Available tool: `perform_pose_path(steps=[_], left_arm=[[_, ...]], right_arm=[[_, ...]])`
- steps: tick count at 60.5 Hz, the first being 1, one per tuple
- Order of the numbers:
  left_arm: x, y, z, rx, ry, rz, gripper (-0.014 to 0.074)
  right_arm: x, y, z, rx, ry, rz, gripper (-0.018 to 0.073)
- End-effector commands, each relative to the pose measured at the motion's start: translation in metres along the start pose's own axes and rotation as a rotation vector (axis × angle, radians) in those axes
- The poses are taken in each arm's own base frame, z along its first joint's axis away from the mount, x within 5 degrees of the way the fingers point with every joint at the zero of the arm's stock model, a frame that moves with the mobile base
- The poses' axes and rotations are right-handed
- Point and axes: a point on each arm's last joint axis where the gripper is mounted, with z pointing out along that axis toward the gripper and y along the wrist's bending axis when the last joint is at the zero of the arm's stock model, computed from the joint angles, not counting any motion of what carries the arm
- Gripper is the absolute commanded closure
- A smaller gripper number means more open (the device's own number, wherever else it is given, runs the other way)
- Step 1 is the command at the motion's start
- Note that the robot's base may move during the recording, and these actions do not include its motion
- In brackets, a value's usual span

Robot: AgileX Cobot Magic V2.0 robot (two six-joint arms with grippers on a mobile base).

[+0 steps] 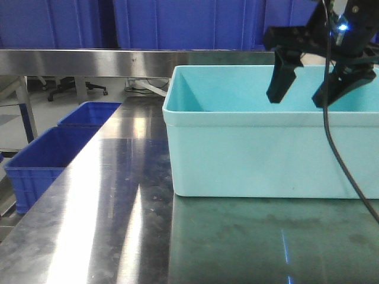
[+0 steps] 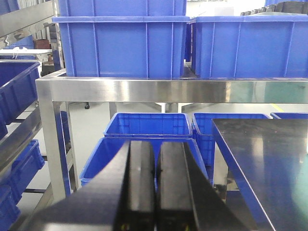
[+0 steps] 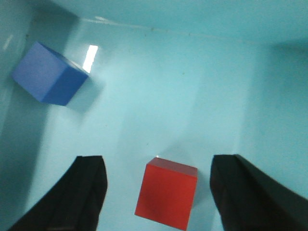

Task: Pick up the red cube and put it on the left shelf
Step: 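Lower the open right gripper into the teal bin over the red cube, then close the right gripper on the red cube and lift it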

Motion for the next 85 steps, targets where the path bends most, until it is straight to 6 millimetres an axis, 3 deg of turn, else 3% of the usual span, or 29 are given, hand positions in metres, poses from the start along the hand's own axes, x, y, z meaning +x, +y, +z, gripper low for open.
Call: perform_pose_path(steps=[1, 85], left_arm=[[0.000, 0.000, -0.001, 0.002, -0.073, 0.000, 0.0495], [0.000, 0.000, -0.001, 0.002, -0.073, 0.000, 0.0495]], right_arm=[[-0.012, 0.005, -0.014, -0.018, -0.066, -0.008, -0.0006], [-0.003, 0.000, 0.020, 0.001, 0.054, 0.002, -0.0006]])
